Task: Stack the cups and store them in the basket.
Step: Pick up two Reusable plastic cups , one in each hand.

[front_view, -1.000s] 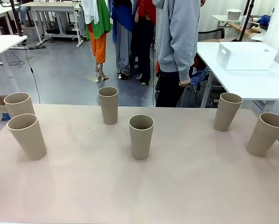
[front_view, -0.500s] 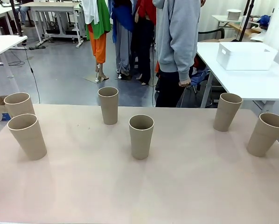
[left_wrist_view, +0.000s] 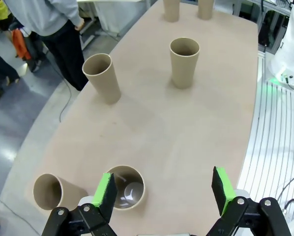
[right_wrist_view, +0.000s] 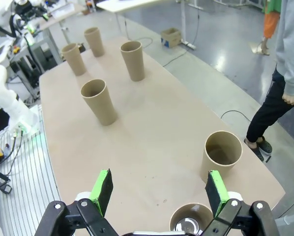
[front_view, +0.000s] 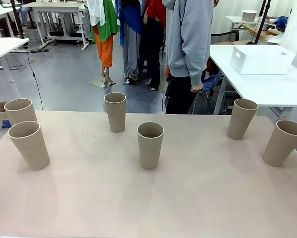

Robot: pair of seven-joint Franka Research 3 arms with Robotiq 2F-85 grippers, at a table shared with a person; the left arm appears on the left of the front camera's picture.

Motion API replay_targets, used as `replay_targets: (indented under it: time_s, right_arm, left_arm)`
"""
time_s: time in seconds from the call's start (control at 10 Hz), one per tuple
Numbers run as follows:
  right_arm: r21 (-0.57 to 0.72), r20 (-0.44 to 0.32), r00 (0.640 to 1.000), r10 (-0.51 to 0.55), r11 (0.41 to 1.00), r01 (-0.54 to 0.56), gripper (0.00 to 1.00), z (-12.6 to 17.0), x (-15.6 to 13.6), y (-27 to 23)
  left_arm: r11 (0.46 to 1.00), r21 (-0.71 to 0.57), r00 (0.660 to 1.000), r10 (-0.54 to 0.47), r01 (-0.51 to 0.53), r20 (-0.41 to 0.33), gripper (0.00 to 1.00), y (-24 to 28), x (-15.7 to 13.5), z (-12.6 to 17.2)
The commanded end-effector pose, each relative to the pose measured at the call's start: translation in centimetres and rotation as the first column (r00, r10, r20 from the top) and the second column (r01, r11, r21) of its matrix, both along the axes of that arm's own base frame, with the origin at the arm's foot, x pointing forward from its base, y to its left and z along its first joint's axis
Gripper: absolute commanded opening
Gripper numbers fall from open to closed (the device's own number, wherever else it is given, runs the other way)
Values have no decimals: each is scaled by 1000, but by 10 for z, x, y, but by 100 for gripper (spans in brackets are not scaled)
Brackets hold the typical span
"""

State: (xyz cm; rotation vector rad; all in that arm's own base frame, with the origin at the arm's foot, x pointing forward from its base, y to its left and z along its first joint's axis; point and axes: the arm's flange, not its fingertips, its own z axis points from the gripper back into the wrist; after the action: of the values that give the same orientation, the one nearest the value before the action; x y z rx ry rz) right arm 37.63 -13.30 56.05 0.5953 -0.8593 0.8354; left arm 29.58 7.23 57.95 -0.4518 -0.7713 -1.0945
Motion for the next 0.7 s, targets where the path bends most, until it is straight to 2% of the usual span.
replay_targets:
  time_s: [0.0,0.6]
  right_arm:
    - [4,-3,1000,3,1000,-2,100,2,0,1]
    - [4,-3,1000,3,1000,-2,100,2,0,1]
  left_arm:
    - [1000,-9,1000,1,-1,-3,100,-1,-1,0]
    - [1000,-9,1000,1,-1,-3,100,-1,-1,0]
